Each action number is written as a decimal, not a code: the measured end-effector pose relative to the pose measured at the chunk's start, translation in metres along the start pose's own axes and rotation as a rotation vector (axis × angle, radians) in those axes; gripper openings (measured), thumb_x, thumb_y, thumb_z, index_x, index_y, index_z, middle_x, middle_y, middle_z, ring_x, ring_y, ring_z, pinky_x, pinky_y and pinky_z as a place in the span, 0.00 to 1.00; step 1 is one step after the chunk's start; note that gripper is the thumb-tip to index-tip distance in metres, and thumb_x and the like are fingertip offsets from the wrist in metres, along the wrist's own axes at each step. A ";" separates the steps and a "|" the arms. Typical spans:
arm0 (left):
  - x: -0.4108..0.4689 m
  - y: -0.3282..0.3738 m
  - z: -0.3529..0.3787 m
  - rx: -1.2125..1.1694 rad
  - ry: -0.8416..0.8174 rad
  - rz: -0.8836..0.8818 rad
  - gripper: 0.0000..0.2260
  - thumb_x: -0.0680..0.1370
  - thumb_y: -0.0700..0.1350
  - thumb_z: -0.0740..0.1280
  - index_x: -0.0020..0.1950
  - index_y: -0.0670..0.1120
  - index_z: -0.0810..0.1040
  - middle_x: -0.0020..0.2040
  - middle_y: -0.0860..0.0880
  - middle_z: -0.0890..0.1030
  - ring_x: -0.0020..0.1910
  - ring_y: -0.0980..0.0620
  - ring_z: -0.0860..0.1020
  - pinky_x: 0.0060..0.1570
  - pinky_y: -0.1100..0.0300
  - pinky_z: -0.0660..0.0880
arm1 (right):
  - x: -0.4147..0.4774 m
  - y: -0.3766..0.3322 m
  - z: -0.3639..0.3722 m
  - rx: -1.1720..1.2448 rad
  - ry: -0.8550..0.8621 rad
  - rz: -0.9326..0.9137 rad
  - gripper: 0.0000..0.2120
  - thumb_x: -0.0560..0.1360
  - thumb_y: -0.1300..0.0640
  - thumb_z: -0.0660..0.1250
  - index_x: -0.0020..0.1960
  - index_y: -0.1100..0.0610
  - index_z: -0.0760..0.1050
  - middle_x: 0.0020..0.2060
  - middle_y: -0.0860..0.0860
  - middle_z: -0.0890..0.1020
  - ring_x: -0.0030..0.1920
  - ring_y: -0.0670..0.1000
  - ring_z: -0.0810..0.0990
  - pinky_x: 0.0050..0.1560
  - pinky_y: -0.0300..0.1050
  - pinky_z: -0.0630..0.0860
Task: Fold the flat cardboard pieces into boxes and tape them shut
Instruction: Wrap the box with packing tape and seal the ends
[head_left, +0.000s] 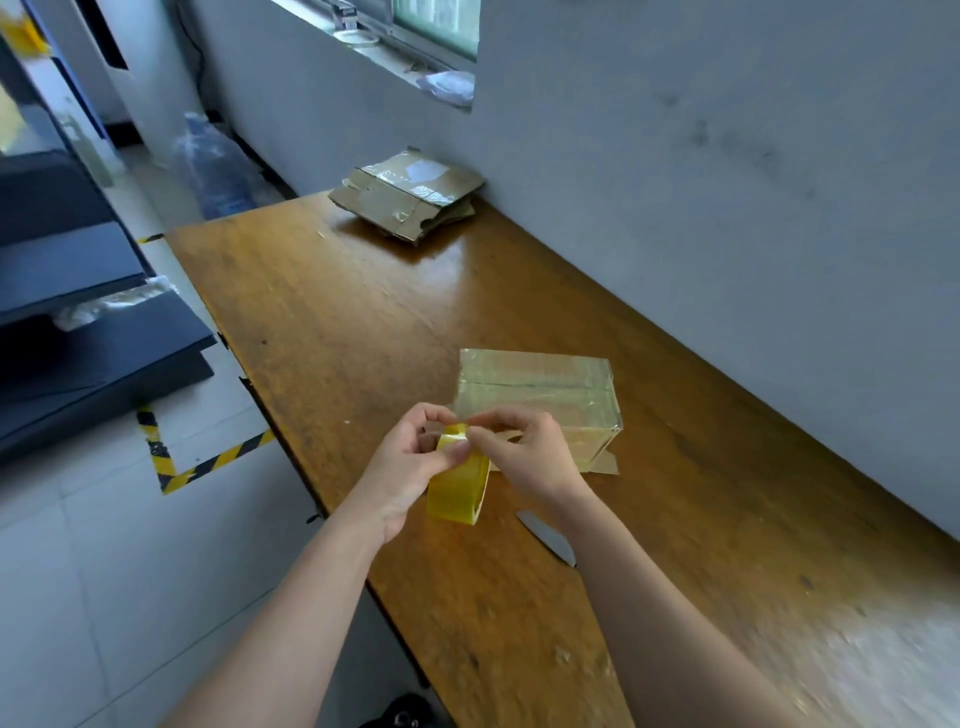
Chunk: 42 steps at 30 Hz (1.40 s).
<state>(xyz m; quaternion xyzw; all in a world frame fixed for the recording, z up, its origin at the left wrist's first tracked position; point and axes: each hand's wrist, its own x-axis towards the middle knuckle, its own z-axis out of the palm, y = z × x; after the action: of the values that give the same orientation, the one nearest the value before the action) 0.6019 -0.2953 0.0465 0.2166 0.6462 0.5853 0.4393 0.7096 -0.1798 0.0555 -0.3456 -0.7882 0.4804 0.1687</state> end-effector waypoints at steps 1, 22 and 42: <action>-0.002 0.002 0.000 0.019 -0.007 0.020 0.13 0.66 0.55 0.73 0.49 0.59 0.77 0.48 0.49 0.84 0.51 0.44 0.79 0.46 0.51 0.76 | -0.002 -0.002 -0.002 0.051 0.021 0.014 0.05 0.72 0.53 0.72 0.46 0.52 0.84 0.40 0.44 0.84 0.44 0.42 0.80 0.43 0.38 0.76; -0.006 0.036 0.041 0.764 0.460 0.661 0.04 0.76 0.41 0.69 0.41 0.43 0.80 0.41 0.54 0.74 0.36 0.55 0.71 0.31 0.72 0.61 | -0.030 -0.029 -0.027 -0.111 0.277 0.030 0.21 0.74 0.44 0.67 0.65 0.45 0.69 0.51 0.45 0.76 0.48 0.44 0.76 0.45 0.42 0.78; 0.008 0.033 0.089 0.565 0.301 0.911 0.01 0.76 0.35 0.69 0.45 0.39 0.81 0.46 0.48 0.75 0.43 0.51 0.75 0.38 0.66 0.75 | -0.022 -0.004 -0.081 0.088 0.230 0.040 0.06 0.75 0.55 0.69 0.50 0.46 0.82 0.42 0.40 0.81 0.43 0.37 0.79 0.37 0.29 0.75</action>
<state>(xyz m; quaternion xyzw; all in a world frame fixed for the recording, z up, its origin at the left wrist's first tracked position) 0.6630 -0.2312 0.0810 0.4975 0.6747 0.5444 -0.0303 0.7724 -0.1449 0.0991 -0.4062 -0.7348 0.4752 0.2632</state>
